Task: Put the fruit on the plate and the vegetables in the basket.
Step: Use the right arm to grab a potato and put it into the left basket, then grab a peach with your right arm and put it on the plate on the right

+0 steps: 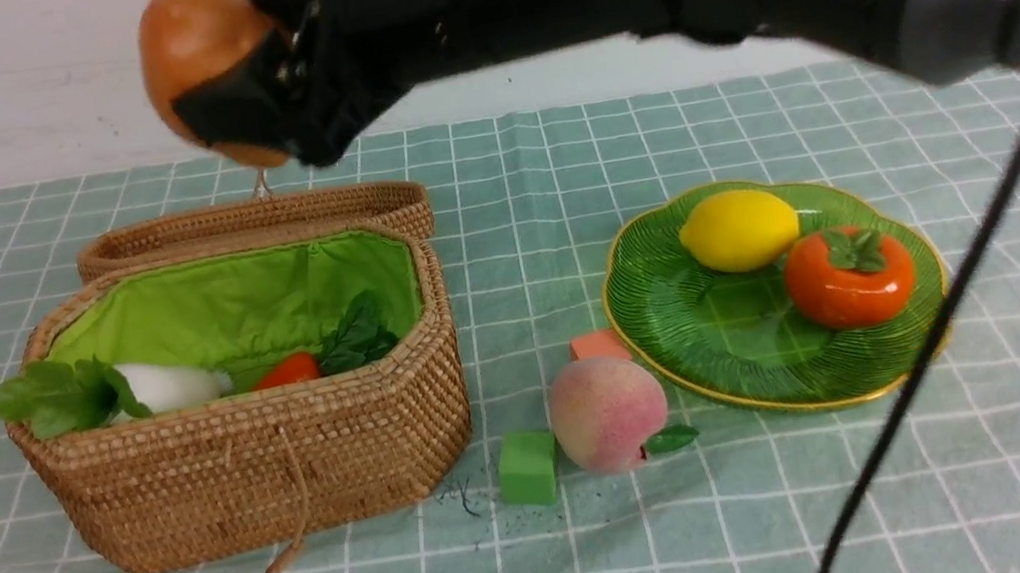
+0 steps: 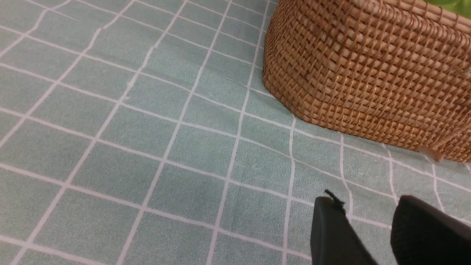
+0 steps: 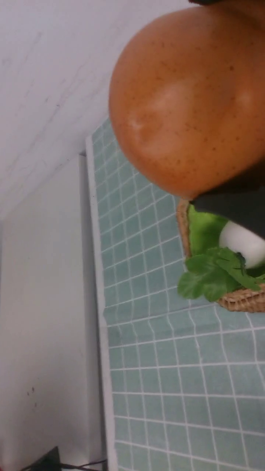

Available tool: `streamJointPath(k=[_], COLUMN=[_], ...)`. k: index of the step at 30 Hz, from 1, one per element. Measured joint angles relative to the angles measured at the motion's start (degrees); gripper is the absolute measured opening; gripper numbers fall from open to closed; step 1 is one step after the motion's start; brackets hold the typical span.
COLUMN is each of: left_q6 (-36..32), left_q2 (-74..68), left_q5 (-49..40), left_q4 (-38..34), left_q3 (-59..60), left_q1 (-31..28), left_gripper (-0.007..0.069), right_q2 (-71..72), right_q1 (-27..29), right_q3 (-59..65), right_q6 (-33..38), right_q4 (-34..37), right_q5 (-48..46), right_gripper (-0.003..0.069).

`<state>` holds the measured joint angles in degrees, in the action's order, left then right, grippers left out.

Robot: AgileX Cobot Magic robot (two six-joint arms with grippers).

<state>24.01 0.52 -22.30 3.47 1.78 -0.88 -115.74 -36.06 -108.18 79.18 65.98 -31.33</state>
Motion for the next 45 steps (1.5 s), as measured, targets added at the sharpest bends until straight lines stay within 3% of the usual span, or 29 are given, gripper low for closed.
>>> streamJointPath(k=[4,11,12,16,23,28,31,36,37,38,40,45], left_q6=[0.0,0.0,0.0,0.0,0.0,0.0,0.0,0.0,0.0,0.0,0.0,0.0], left_q2=[0.0,0.0,0.0,0.0,0.0,0.0,0.0,0.0,0.0,0.0,0.0,0.0], left_q5=[0.0,0.0,0.0,0.0,0.0,0.0,0.0,0.0,0.0,0.0,0.0,0.0], left_q4=[0.0,0.0,0.0,0.0,0.0,0.0,0.0,0.0,0.0,0.0,0.0,0.0], left_q3=[0.0,0.0,0.0,0.0,0.0,0.0,0.0,0.0,0.0,0.0,0.0,0.0], left_q1=[0.0,0.0,0.0,0.0,0.0,0.0,0.0,0.0,0.0,0.0,0.0,0.0], left_gripper=[0.0239,0.0239,0.0239,0.0239,0.0239,0.0239,0.0239,0.0239,0.0239,0.0239,0.0239,0.0239], right_q2=[-6.0,-9.3,-8.8,-6.2,1.6,4.7,6.4,7.7,7.7,7.2,6.3,4.2], right_q1=[-1.8,-2.2,-2.2,-2.2,-2.1,-1.5,-0.5,2.6,2.7,3.6,4.3,4.6], right_q3=[0.2,0.5,0.4,0.4,0.4,0.4,0.4,0.5,0.5,1.1,2.2,4.9], right_q6=[-1.4,-10.4,-11.8,-12.8,-15.5,-17.5,-23.1,-45.6,-46.4,-51.3,-55.6,-59.6], right_q4=[-1.5,-7.5,-9.2,-14.0,-23.4,-25.0,-27.7,-44.0,-44.8,-50.8,-56.8,-59.2], right_q5=[3.5,7.0,6.9,5.0,-1.0,-3.1,-8.3,-26.1,-26.5,-29.4,-30.9,-31.2], right_gripper=[0.0619,0.062,0.0646,0.0682,0.0658,0.0654,0.0651,0.0645,0.0645,0.0643,0.0643,0.0643])
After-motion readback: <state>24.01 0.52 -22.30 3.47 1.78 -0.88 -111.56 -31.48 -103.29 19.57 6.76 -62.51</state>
